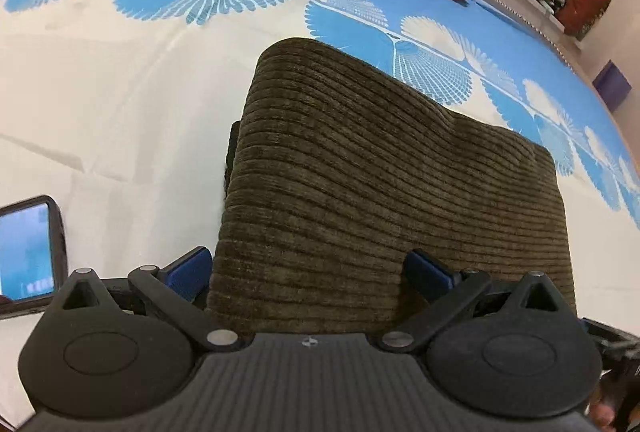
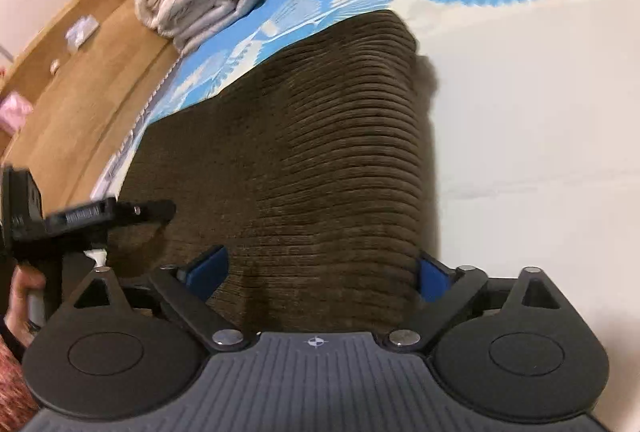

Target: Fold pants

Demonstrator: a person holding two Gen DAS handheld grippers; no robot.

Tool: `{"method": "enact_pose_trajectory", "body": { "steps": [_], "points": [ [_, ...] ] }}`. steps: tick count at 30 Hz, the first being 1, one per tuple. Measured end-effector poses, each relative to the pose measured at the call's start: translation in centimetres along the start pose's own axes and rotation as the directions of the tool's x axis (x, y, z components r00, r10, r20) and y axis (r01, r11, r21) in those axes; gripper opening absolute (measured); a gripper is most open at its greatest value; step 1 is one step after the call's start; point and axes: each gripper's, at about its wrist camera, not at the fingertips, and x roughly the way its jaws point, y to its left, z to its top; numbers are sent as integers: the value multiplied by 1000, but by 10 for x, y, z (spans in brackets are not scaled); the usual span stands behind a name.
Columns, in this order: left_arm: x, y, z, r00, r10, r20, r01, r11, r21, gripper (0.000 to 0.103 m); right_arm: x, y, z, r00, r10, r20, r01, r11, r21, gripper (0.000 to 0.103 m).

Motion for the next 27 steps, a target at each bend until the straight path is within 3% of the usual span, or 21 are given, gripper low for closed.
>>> {"method": "enact_pose_trajectory", "body": {
  "steps": [27],
  "points": [
    [7, -8, 2, 1000, 21, 11, -21, 1000, 14, 103, 11, 22, -9, 998, -70, 2, 70, 991, -117, 100]
  ]
}}
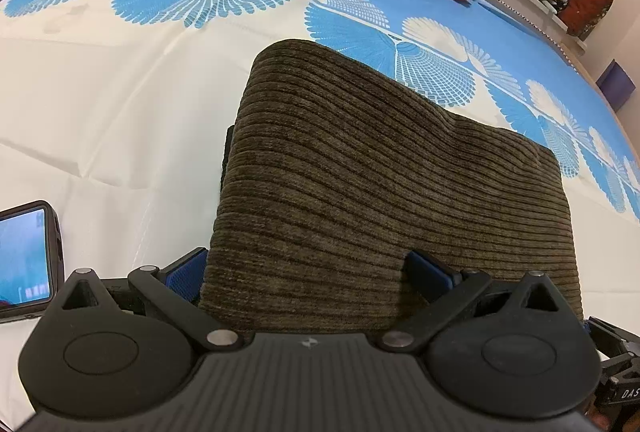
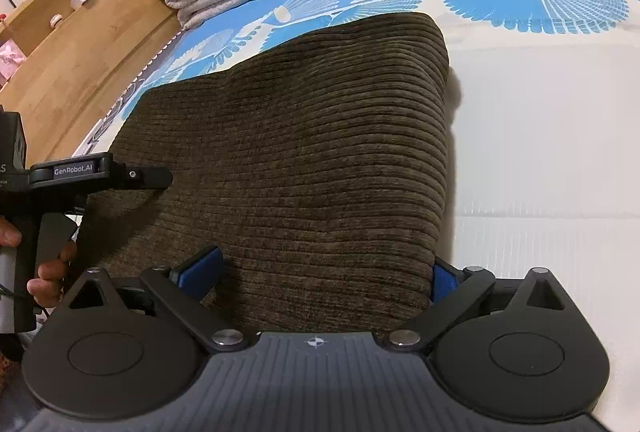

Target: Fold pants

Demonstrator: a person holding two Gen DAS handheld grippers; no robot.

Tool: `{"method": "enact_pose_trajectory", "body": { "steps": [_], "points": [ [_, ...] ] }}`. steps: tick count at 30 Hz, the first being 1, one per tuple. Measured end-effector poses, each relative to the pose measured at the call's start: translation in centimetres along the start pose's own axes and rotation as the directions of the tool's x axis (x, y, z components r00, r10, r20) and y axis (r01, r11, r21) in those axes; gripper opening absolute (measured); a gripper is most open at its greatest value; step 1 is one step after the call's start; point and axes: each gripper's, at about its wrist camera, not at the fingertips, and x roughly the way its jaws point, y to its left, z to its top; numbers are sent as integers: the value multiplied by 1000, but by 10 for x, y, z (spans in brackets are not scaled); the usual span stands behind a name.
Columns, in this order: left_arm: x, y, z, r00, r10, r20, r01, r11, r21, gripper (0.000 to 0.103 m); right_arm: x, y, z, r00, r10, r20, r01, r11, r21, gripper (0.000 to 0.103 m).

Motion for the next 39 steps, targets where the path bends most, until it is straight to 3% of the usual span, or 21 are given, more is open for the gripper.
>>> {"method": "enact_pose_trajectory", "body": {
  "steps": [2, 7, 12, 18, 25, 30, 34, 39],
  "points": [
    [0, 0, 0, 1000, 2, 2, -2, 1000, 2, 103, 0, 2, -1, 1000, -5, 4, 5, 1000, 0, 98],
    [-9, -9, 1, 999, 9, 46, -12, 998, 59, 87, -4, 4, 0, 998, -47, 41, 47, 999, 3, 55],
    [-11, -14, 11, 999, 13, 52, -15, 1000, 26, 80, -12, 11, 7, 997, -54, 63, 58, 996, -60, 36],
    [7, -64, 27, 998, -54, 40, 53, 998, 36, 70, -38, -6, 35, 989, -81, 120, 96, 988, -119, 33],
    [39, -174, 43, 984, -173, 34, 165, 972, 170, 55, -77, -96, 64, 956, -226, 186, 230, 973, 2, 33],
    [59, -236, 39, 976, -216, 38, 199, 944, 264, 55, -114, -158, 71, 927, -304, 220, 283, 951, 121, 32],
    [69, -252, 43, 978, -206, 39, 189, 947, 261, 55, -119, -177, 65, 918, -330, 220, 303, 942, 145, 32],
    [71, -258, 41, 980, -198, 32, 180, 940, 291, 55, -119, -172, 67, 911, -343, 229, 317, 937, 144, 32]
  ]
}}
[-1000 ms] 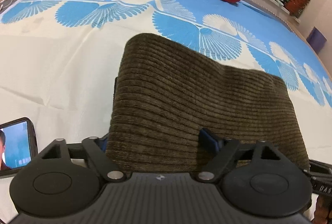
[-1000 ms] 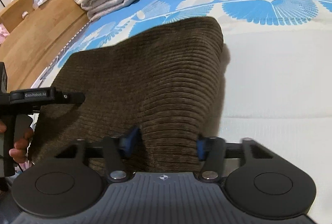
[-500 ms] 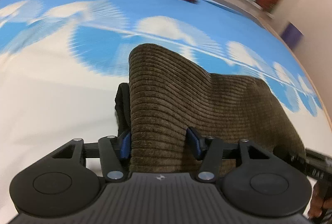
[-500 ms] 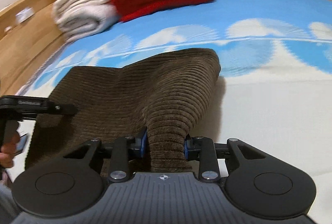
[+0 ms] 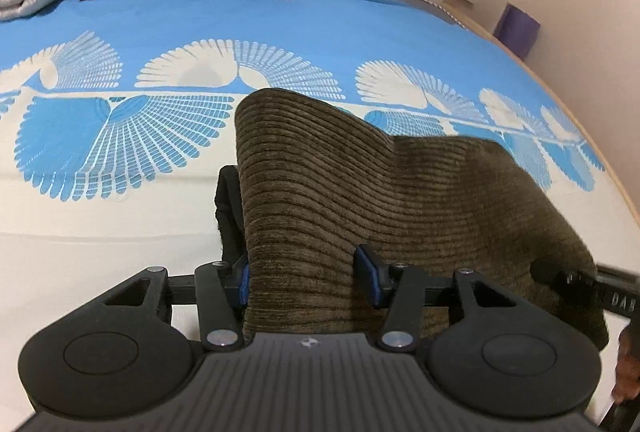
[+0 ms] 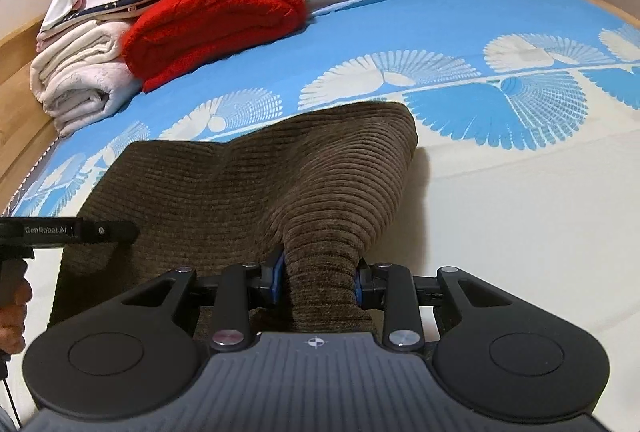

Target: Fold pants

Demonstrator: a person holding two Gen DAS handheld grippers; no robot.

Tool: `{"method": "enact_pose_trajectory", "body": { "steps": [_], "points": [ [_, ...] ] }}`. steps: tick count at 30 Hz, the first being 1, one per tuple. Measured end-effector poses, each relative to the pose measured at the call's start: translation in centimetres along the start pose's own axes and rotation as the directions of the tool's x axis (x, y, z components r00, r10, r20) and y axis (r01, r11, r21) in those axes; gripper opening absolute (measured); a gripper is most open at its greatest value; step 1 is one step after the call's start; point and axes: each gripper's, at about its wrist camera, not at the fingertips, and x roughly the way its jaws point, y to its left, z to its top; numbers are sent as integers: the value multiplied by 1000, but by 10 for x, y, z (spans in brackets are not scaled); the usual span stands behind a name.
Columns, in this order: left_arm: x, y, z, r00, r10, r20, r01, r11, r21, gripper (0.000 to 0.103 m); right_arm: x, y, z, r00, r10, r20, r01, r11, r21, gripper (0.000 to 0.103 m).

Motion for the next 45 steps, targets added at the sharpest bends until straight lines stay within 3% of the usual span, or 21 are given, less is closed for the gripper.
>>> {"method": "enact_pose_trajectory", "body": {
  "steps": [10, 12, 13, 14, 16, 18, 20, 22, 26, 28, 30, 32, 34, 37, 39, 42, 45],
  "points": [
    [0, -2, -4, 1000, 23, -1, -23, 1000, 11, 59, 12, -3, 1, 999, -37, -34, 38, 999, 15, 33],
    [0, -2, -4, 999, 39, -3, -39, 999, 0, 74, 12, -4, 1, 999, -40, -30, 40, 999, 17, 35],
    [1, -2, -4, 998, 58, -14, -58, 998, -11, 93, 13, -4, 1, 999, -44, -27, 45, 999, 18, 39],
    [2, -2, -6, 997, 79, -19, -79, 997, -21, 103, 13, -4, 0, 998, -53, -25, 53, 998, 19, 43],
    [1, 0, -9, 993, 115, -21, -116, 993, -28, 103, 15, -2, -1, 993, -112, -37, 111, 994, -9, 69],
    [0, 3, -13, 989, 141, -37, -141, 990, -11, 103, 12, 5, -3, 978, -206, -24, 204, 976, -73, 79],
    [-7, 4, -19, 987, 156, -36, -156, 988, 10, 103, 1, 14, -4, 965, -263, 9, 262, 957, -126, 80],
    [-16, 0, -27, 984, 176, -27, -174, 983, 64, 103, -17, 23, -8, 964, -264, 29, 265, 952, -152, 80],
    [-16, -5, -54, 981, 189, 33, -192, 966, 174, 103, -27, 44, -31, 986, -162, -38, 149, 961, -233, 83],
    [-20, -1, -57, 982, 186, 22, -187, 975, 121, 103, -7, 50, -51, 975, -220, -35, 198, 929, -312, 88],
    [-42, -4, -54, 980, 195, -44, -192, 979, 69, 103, -8, 55, -54, 971, -237, 15, 228, 914, -336, 86],
    [-79, -14, -58, 988, 150, -25, -146, 982, 120, 103, -32, 57, -46, 967, -254, 32, 254, 932, -258, 85],
    [-118, -24, -76, 987, 159, 25, -161, 971, 177, 103, -69, 56, -44, 979, -196, 62, 203, 968, -148, 91],
    [-159, -31, -124, 984, 166, 67, -175, 971, 163, 103, -123, 54, -69, 983, -125, 134, 131, 991, -31, 99],
    [-167, -32, -152, 987, 152, 60, -158, 978, 133, 103, -144, 55, -97, 976, -126, 177, 131, 991, -20, 101],
    [-157, -36, -185, 992, 125, 12, -126, 983, 131, 103, -154, 71, -131, 955, -213, 207, 229, 972, -55, 101],
    [-150, -41, -203, 990, 139, 33, -143, 978, 150, 103, -154, 93, -150, 923, -222, 315, 287, 941, -177, 102]
  ]
}}
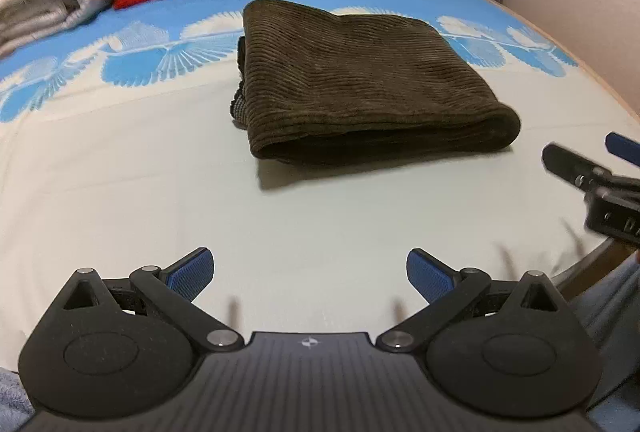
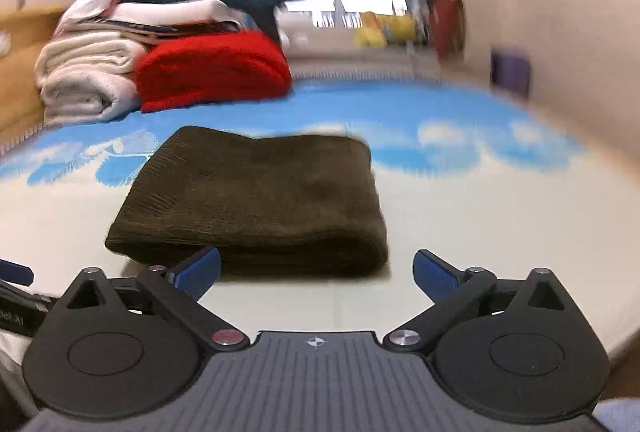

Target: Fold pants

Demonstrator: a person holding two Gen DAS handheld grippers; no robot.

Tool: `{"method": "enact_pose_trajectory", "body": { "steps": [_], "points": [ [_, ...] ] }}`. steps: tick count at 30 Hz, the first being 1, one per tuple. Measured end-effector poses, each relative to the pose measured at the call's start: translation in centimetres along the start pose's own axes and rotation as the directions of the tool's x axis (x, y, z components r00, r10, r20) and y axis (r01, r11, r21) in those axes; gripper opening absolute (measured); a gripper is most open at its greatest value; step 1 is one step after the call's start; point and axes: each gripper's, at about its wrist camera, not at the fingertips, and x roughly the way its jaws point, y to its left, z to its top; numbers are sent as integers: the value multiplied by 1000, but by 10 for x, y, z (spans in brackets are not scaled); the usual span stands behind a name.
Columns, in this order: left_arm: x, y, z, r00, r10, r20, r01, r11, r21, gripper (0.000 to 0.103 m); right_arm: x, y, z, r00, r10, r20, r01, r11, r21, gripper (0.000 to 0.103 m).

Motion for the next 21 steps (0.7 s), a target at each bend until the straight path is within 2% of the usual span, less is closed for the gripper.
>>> {"method": "enact_pose_trajectory", "body": {
  "steps": [2, 4, 6, 11, 21],
  "points": [
    [0, -3, -2, 1000, 19, -10, -19, 1000, -6, 103, 1, 10, -8, 999, -20, -26, 18, 998, -67, 102],
    [-6, -4, -2, 999, -3, 32, 2, 1000, 15, 103, 3, 9, -9, 998, -1, -62, -1, 999, -32, 102],
    [-11, -6, -2, 997, 32, 72, -34, 999, 27, 103, 2, 7, -8, 997, -6, -72, 7, 1000, 11, 102],
    [-13, -1, -6, 999, -8, 48, 9, 1000, -8, 103, -5, 7, -12, 998, -49, -43, 50, 999, 22, 102],
    [-15, -1, -3, 998, 25, 64, -23, 999, -38, 103, -15, 14, -20, 998, -58, -36, 58, 998, -6, 102]
  ]
}}
